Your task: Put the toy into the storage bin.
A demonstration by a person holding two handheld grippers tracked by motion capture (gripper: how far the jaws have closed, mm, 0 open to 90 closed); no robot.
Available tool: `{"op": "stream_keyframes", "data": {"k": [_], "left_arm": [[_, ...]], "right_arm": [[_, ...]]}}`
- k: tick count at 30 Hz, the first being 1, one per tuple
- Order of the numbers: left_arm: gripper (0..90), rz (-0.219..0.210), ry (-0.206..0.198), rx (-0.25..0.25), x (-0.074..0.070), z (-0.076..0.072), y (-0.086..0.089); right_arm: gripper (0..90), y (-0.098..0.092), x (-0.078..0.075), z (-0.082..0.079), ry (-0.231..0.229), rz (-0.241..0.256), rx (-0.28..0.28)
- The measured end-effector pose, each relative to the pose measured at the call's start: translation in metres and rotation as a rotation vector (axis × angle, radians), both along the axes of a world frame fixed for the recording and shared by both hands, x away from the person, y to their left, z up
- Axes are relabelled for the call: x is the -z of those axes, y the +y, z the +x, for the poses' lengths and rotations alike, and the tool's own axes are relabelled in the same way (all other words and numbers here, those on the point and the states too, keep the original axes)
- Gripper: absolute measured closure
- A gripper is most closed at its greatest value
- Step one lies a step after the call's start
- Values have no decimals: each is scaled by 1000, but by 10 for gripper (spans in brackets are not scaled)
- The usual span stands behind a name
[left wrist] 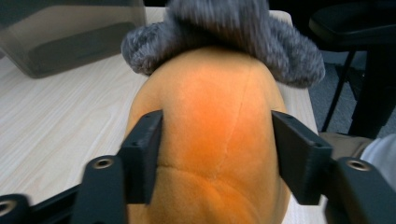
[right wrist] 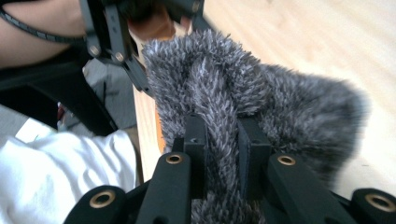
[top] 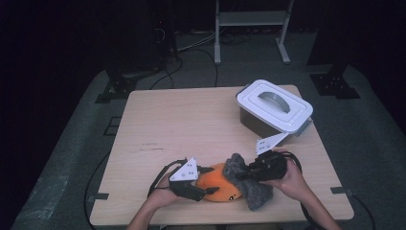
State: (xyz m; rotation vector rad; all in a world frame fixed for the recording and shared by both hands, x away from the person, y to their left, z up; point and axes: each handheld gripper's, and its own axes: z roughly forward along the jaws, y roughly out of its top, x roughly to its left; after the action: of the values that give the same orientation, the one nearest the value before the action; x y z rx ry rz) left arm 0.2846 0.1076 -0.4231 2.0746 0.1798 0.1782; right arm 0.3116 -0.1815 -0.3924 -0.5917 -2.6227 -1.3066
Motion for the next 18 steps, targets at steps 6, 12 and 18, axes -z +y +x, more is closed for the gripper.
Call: {"op": "stream_keyframes", "data": {"k": [6,12,18], "left_arm": [[117,45,112,-30,1,10,-2],[434,16,31,-36,-3,8,-7],[451,36,-92,-47,-7,11,-19]], "right_arm": [[759,-4,8,-6,22,-29,-7],[760,-15,4,-6,0,-3,31],[760,-12,-19,2,-57,11,60]]}}
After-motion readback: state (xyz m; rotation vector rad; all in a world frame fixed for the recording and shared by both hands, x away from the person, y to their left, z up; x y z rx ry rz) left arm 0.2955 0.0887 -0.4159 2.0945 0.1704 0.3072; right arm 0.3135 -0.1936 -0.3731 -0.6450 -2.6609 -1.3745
